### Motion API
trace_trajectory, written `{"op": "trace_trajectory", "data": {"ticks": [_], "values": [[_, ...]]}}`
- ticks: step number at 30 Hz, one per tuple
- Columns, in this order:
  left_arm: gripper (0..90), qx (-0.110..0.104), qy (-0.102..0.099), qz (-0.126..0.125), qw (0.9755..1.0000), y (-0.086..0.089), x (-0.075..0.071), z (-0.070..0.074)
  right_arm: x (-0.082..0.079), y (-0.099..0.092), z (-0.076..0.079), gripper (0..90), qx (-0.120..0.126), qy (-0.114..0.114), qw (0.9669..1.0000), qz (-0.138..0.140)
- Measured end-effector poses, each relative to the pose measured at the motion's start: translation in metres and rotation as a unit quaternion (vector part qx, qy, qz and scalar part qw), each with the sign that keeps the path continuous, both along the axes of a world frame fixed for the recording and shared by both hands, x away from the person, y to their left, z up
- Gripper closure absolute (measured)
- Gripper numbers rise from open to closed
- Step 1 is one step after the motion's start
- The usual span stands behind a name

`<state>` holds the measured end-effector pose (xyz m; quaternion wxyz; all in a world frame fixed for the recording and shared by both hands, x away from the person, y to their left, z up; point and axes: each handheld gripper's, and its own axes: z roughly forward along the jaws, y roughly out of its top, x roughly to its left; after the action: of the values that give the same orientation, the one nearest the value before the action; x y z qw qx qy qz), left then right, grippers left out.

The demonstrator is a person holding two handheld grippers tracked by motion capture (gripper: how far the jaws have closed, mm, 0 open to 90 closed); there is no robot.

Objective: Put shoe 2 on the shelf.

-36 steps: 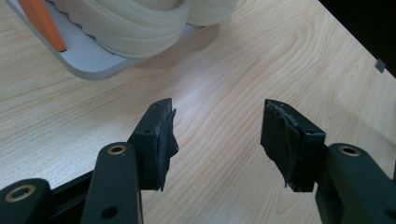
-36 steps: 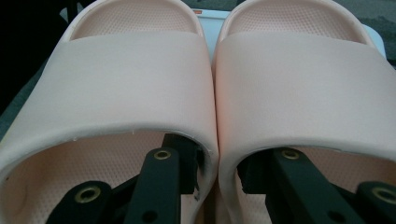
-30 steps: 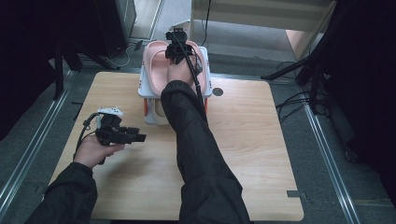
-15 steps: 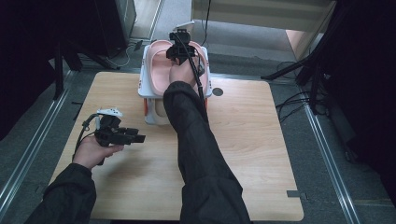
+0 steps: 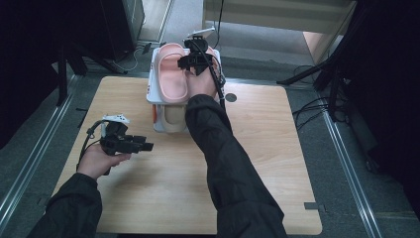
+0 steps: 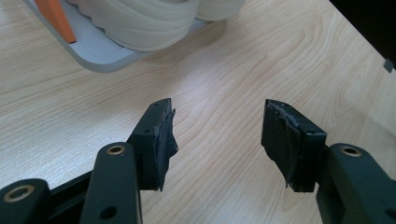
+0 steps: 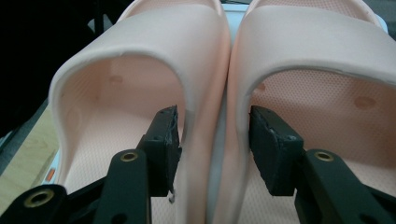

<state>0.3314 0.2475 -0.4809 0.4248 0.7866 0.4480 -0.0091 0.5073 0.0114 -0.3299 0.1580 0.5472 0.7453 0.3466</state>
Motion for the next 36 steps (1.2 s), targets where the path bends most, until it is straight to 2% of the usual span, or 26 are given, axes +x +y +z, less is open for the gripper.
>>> {"op": "trace_trajectory", "data": {"ticks": [2,6,9,13,20,29,36], "values": [[43.3,0.000,-0.001,0.001,1.0000,0.000,0.000,0.000,-0.004,-0.005,0.001,54.5,0.003,-0.001,0.9999,0.011],[43.2,0.001,0.000,0.002,1.0000,0.001,0.001,-0.001,-0.013,-0.016,0.000,55.5,0.028,0.008,0.9992,0.028],[43.2,0.003,0.001,0.004,1.0000,0.001,0.001,-0.001,-0.024,-0.023,0.003,56.8,0.034,-0.005,0.9986,0.041],[43.0,0.007,0.002,0.002,1.0000,0.000,0.000,-0.002,-0.035,-0.029,0.004,57.8,0.030,-0.001,0.9965,0.078],[41.5,0.015,0.005,0.000,0.9999,-0.004,-0.001,-0.003,-0.058,-0.043,0.000,59.9,0.050,0.000,0.9925,0.112],[41.0,0.019,0.003,-0.002,0.9998,-0.005,-0.002,-0.003,-0.089,-0.055,-0.003,62.6,0.074,-0.006,0.9834,0.165],[40.5,0.021,0.004,-0.001,0.9998,-0.006,-0.002,-0.003,-0.112,-0.058,-0.008,62.2,0.069,-0.010,0.9768,0.203]]}}
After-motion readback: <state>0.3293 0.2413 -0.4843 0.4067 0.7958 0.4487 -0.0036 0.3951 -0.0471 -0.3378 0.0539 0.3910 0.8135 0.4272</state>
